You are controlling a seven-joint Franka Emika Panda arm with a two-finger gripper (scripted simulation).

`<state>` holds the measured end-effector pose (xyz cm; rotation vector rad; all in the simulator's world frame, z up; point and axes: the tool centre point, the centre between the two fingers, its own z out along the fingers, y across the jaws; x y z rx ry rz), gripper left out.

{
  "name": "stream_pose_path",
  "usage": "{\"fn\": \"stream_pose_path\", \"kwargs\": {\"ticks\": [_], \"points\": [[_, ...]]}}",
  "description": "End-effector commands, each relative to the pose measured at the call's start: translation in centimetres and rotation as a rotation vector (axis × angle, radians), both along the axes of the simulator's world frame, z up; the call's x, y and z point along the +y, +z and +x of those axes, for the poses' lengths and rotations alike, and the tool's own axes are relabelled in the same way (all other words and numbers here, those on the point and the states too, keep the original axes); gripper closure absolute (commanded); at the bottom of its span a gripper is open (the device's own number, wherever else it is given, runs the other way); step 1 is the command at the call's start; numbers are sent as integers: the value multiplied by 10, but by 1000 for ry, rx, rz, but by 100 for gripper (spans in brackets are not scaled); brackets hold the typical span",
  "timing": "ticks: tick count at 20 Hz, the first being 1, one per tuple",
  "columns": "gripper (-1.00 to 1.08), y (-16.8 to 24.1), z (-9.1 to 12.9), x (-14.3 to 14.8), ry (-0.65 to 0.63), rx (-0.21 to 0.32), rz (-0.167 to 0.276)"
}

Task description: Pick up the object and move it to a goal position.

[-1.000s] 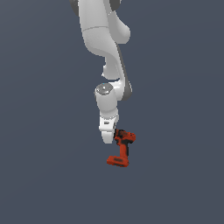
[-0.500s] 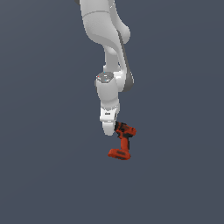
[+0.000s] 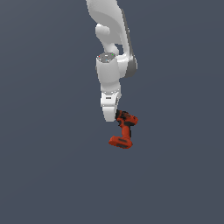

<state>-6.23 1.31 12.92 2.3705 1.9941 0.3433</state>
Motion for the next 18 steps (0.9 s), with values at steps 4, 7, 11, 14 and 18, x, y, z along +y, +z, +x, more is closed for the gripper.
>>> {"fn": "stream_pose_path", "kwargs": {"ticks": [4,7,11,14,18], "points": [[108,32,-14,2,1,-5,-3],[108,44,-21,3,1,-5,-3],[108,57,-28,4,1,-4,-2],[108,65,-32,5,1,-4,-2],[108,72,-36,5,2,-4,0]]}}
